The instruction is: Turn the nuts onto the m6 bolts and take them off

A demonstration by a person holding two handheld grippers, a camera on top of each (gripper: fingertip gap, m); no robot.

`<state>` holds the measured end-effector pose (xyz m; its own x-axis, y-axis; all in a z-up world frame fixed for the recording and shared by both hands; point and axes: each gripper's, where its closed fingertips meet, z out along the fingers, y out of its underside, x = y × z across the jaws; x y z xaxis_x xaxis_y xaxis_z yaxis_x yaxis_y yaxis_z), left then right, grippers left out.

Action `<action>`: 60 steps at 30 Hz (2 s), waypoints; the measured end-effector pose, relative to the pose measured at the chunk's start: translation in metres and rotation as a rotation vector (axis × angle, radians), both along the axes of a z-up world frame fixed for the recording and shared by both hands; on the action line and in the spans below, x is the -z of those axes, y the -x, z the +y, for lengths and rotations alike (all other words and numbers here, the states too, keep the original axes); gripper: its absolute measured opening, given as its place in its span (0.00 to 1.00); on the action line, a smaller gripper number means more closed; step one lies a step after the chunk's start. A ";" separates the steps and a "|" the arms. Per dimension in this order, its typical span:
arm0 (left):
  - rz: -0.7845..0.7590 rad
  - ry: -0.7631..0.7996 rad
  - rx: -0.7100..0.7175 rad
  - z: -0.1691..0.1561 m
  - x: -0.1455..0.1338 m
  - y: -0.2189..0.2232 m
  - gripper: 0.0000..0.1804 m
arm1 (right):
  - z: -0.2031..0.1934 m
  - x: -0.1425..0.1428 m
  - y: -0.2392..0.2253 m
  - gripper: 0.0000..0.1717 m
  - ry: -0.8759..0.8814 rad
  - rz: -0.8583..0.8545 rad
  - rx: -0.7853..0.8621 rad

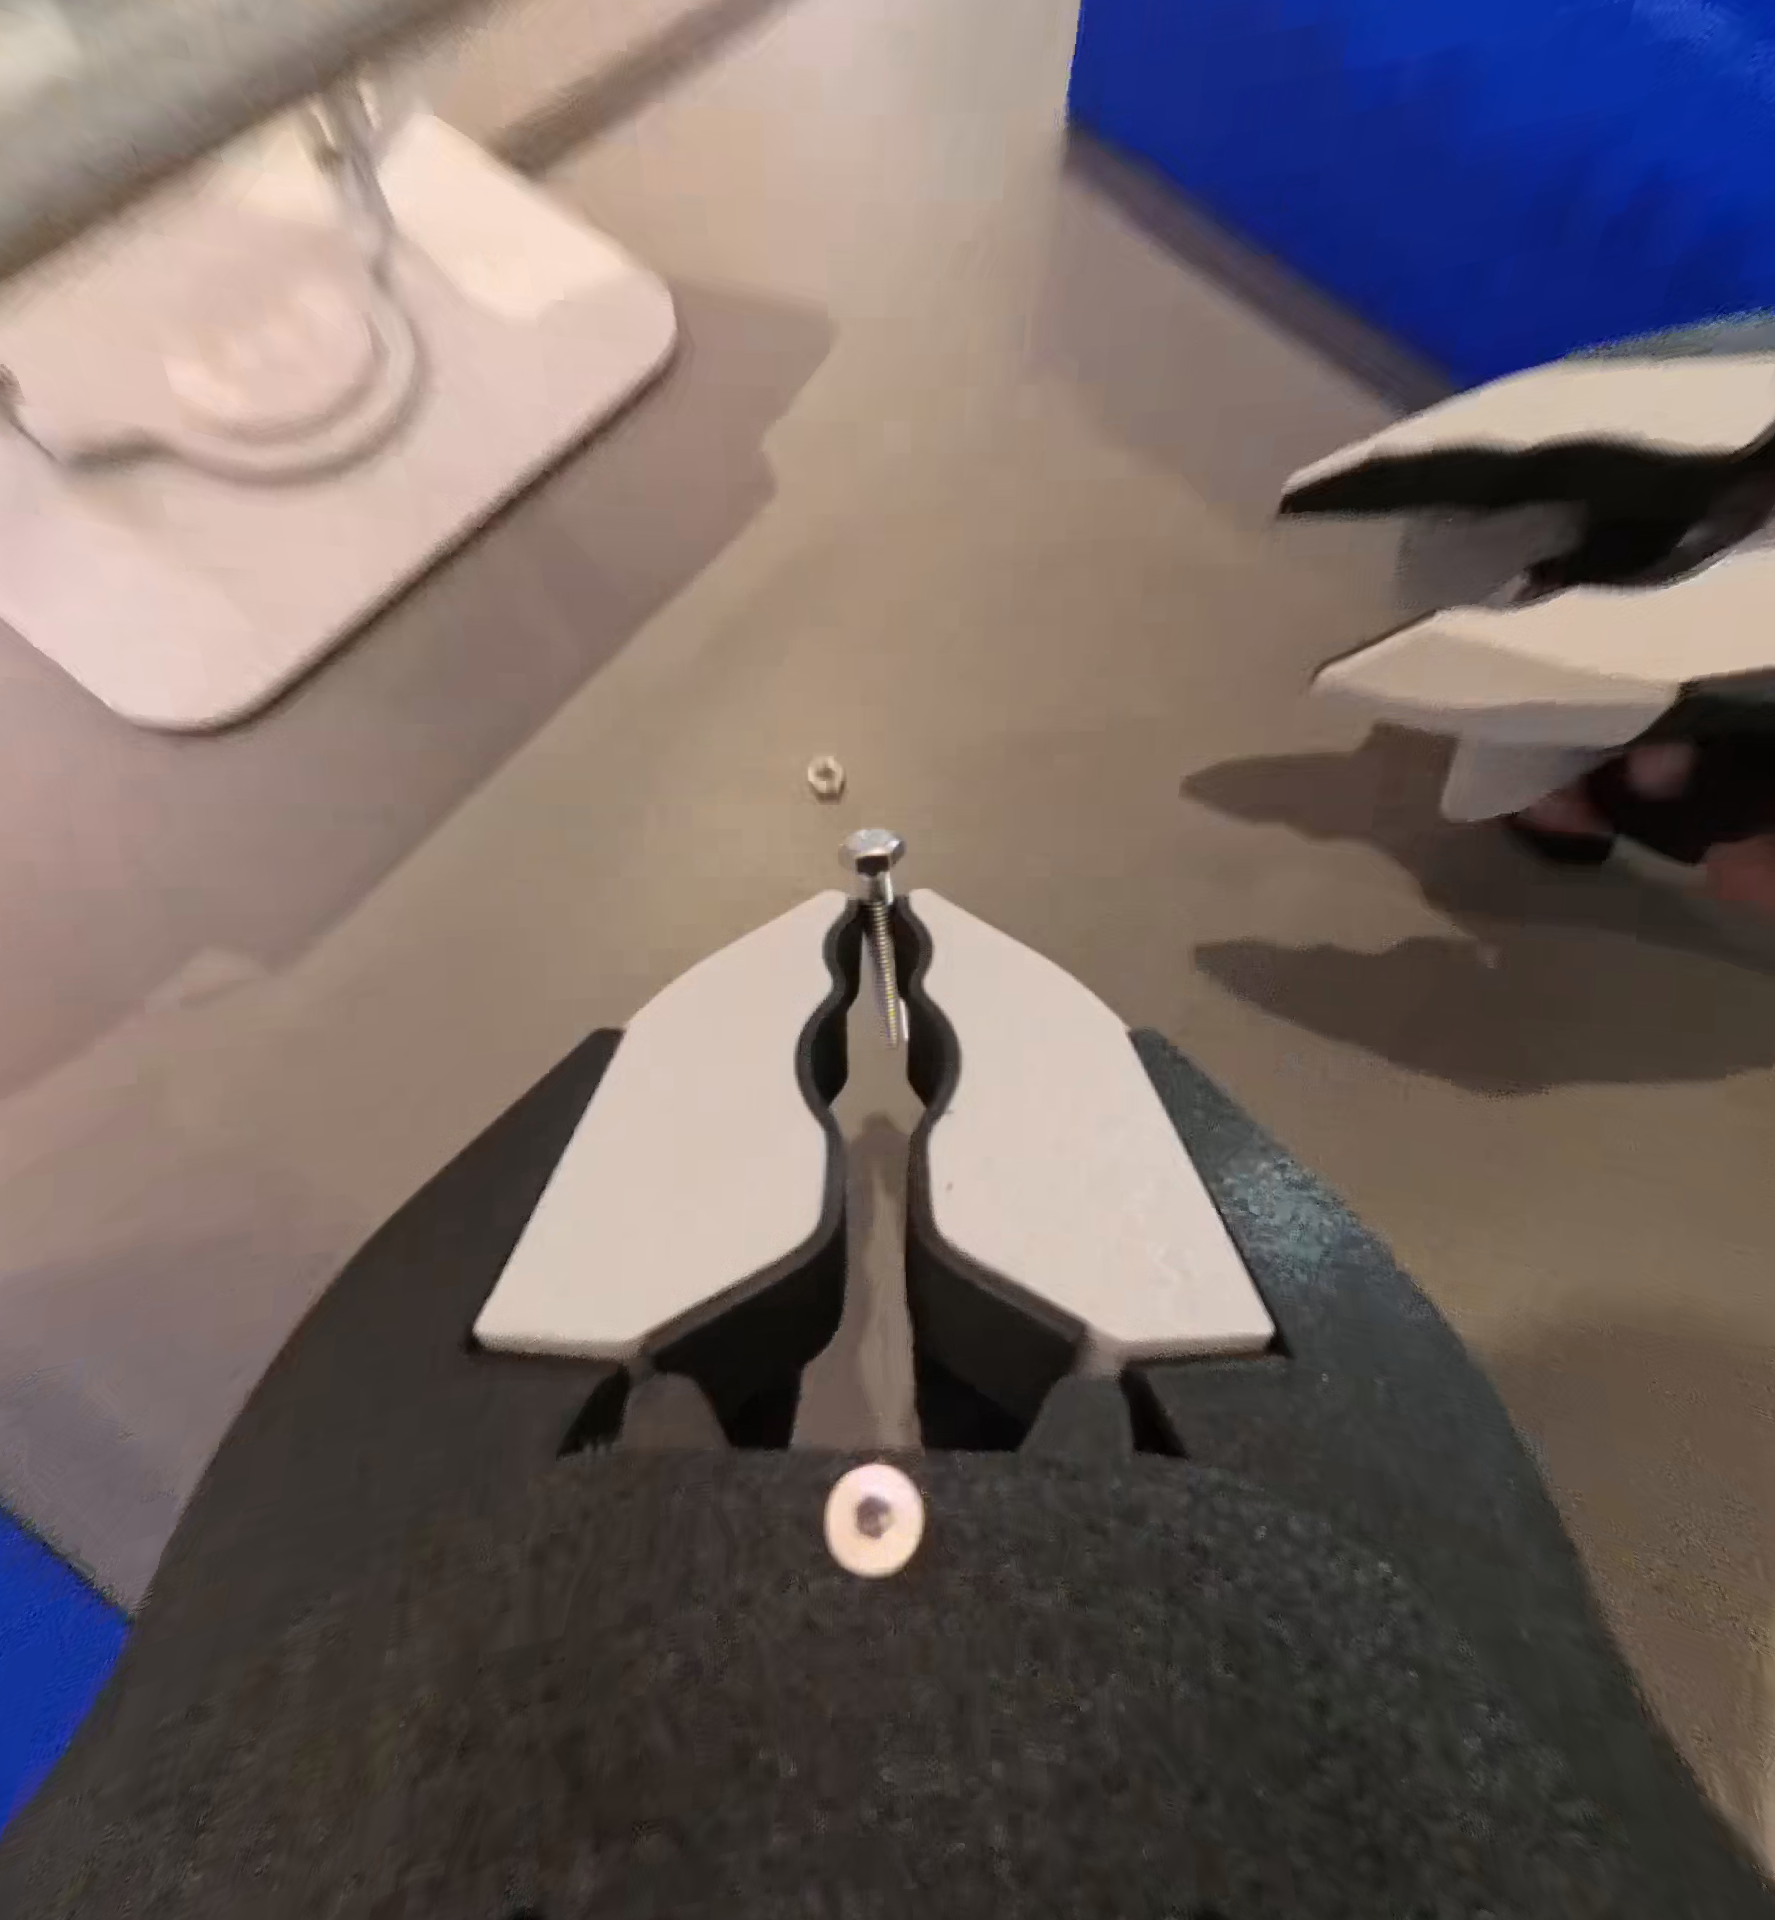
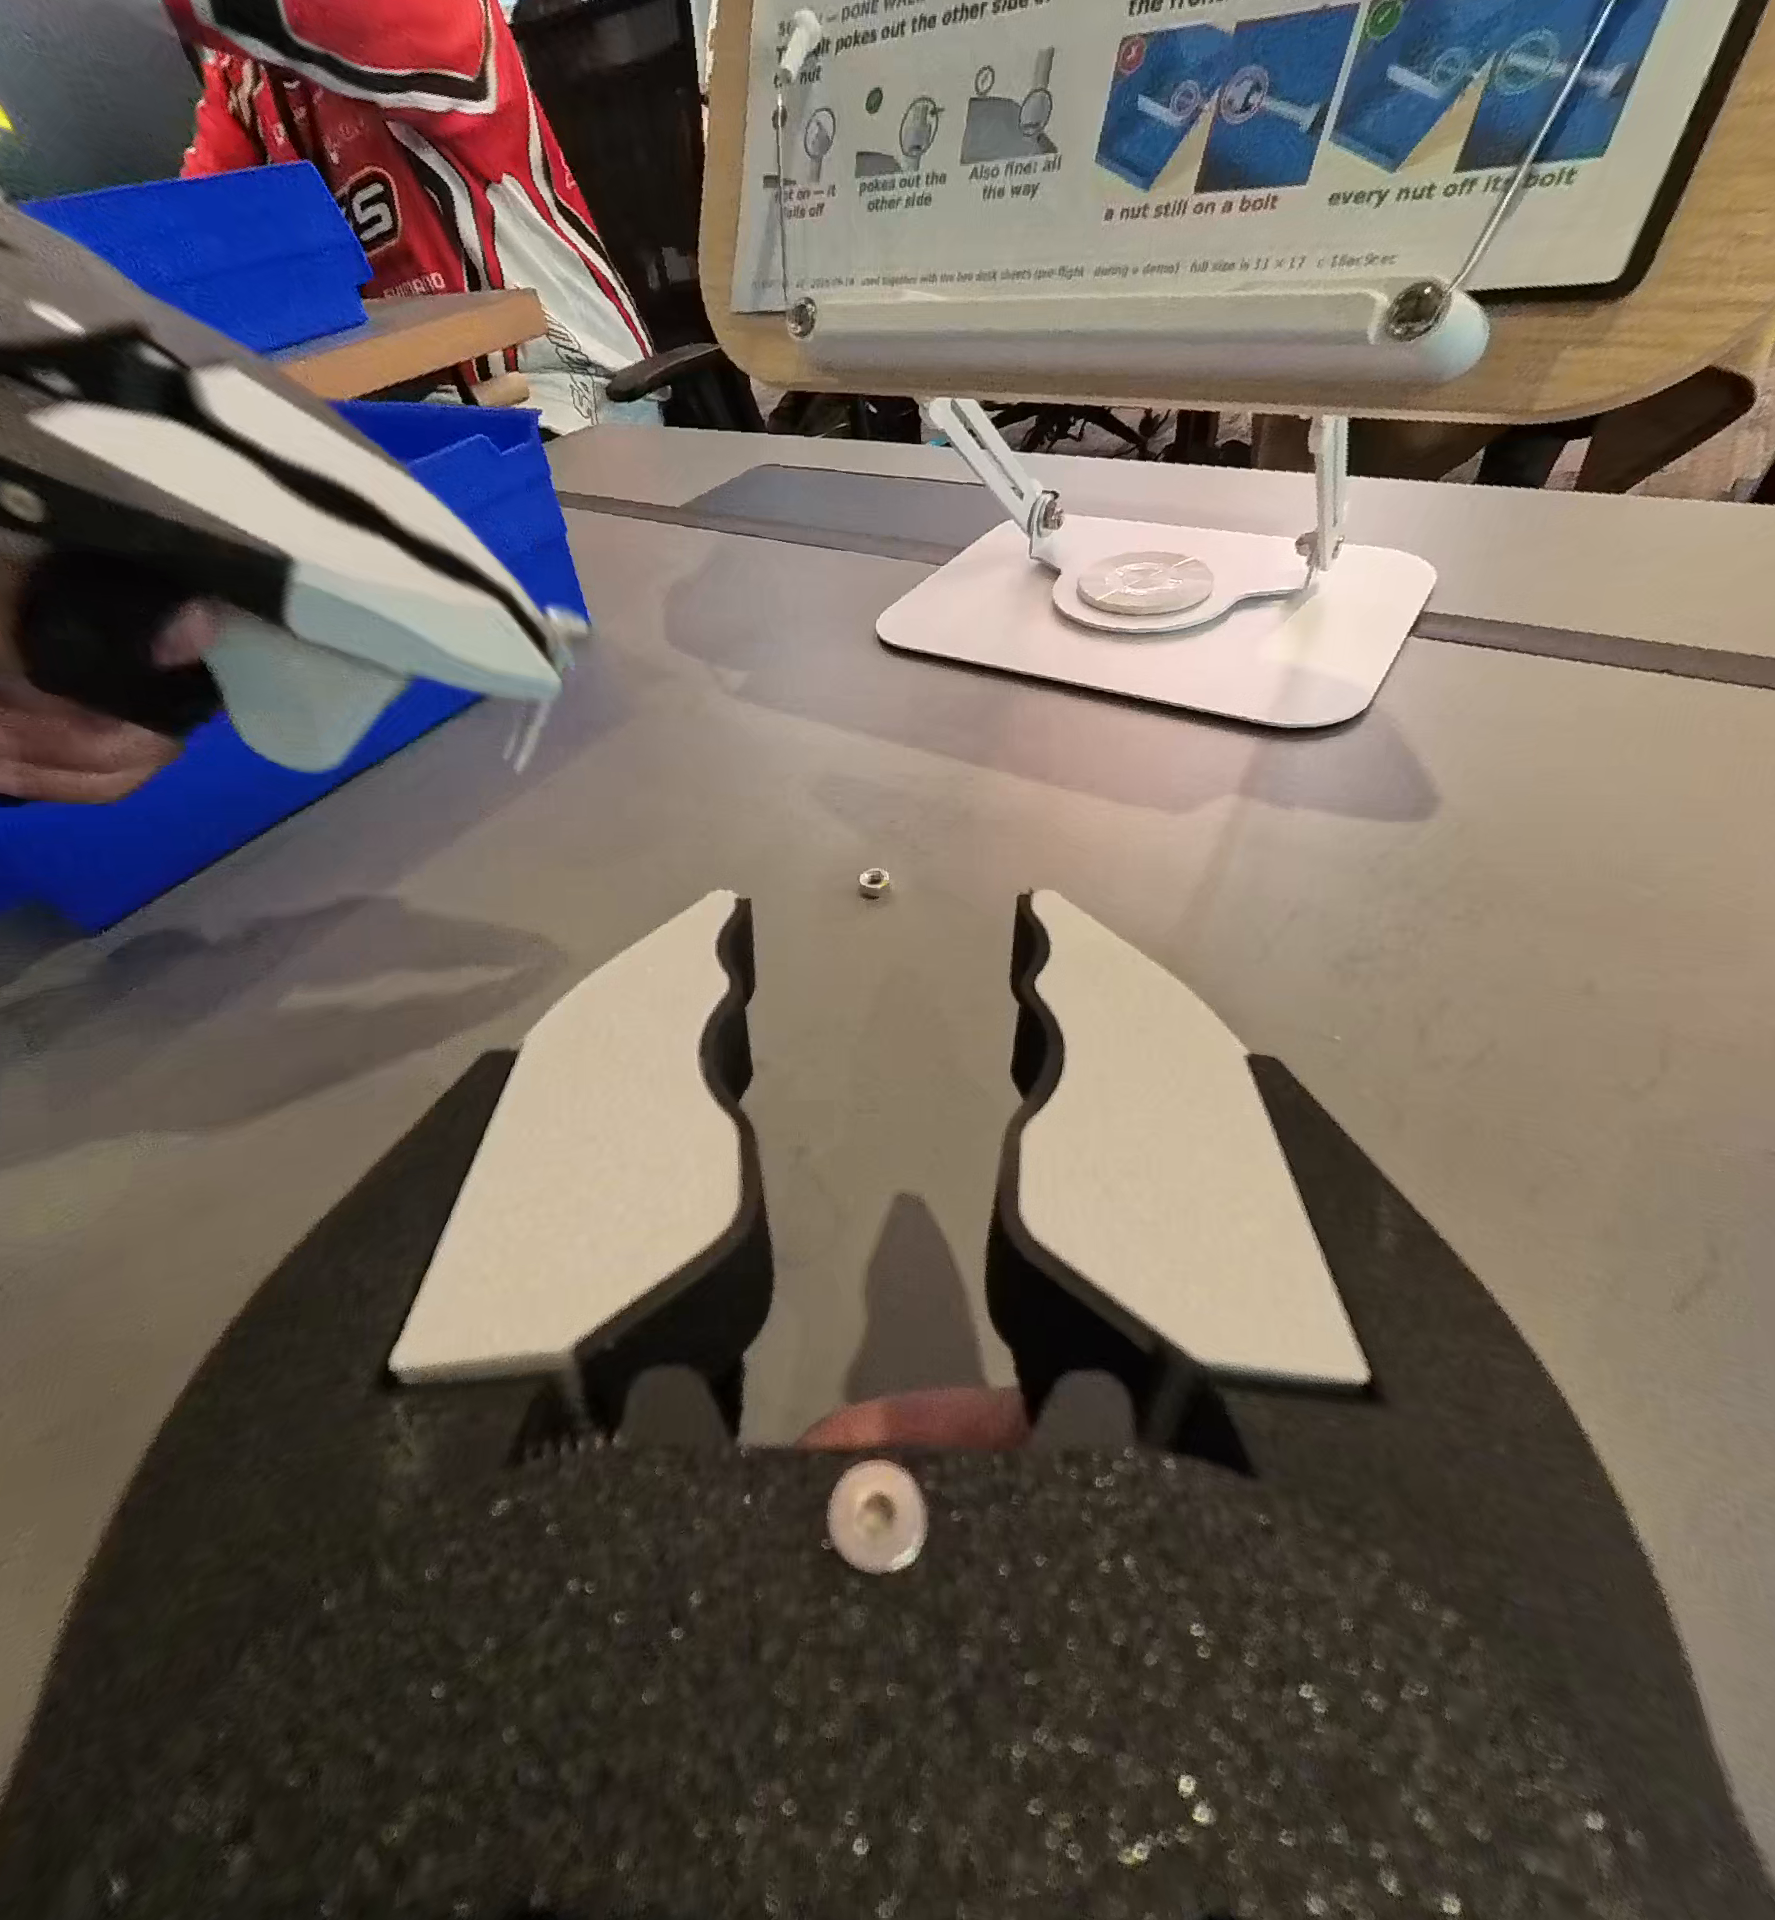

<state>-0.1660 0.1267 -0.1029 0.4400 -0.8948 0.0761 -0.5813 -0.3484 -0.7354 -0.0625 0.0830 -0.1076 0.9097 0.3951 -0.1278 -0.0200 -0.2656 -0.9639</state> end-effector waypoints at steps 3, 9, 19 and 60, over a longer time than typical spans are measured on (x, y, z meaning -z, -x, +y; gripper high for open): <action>0.140 0.130 0.016 -0.006 0.029 0.007 0.03 | 0.002 0.003 0.001 0.28 0.011 -0.019 0.003; 0.473 0.244 0.053 -0.023 0.068 0.013 0.03 | 0.004 0.009 0.003 0.28 0.038 -0.049 0.002; 0.552 0.348 -0.005 -0.040 0.089 0.015 0.11 | 0.002 0.013 0.003 0.27 0.042 -0.083 0.001; -0.454 -0.023 0.250 -0.054 -0.107 -0.027 0.06 | -0.036 -0.034 0.059 0.22 -0.082 0.208 -0.417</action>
<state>-0.1391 0.0723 0.0044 0.1402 -0.9720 0.1885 -0.2650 -0.2203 -0.9388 -0.1216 0.0465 -0.0734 0.6294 0.7378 -0.2439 -0.1227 -0.2156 -0.9687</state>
